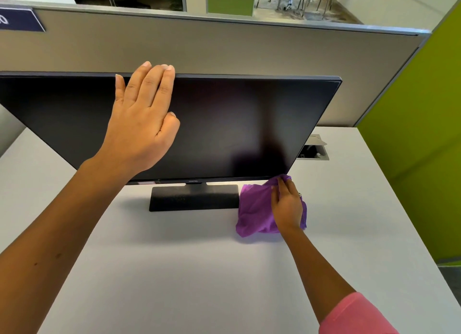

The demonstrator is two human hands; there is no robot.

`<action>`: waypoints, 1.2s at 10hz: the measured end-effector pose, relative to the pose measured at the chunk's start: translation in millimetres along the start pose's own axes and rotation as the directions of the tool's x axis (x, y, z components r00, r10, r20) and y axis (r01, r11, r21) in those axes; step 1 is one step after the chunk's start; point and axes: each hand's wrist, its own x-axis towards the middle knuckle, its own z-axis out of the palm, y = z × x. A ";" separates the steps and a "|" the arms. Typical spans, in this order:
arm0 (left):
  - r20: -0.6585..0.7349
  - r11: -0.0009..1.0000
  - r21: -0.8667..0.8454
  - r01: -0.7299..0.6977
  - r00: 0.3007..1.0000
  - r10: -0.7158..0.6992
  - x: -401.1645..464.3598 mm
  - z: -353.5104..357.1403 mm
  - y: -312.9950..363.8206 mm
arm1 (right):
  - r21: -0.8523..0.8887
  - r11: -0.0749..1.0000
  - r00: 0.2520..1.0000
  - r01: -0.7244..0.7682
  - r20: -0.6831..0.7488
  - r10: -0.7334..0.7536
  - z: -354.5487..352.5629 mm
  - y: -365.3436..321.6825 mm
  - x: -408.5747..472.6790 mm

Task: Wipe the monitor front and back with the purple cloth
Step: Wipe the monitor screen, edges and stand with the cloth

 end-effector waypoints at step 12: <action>-0.026 1.000 0.005 0.008 1.000 -0.008 1.6 4.2 -0.3 | 0.375 0.920 0.980 -0.113 -0.110 0.165 0.1 9.1 13.0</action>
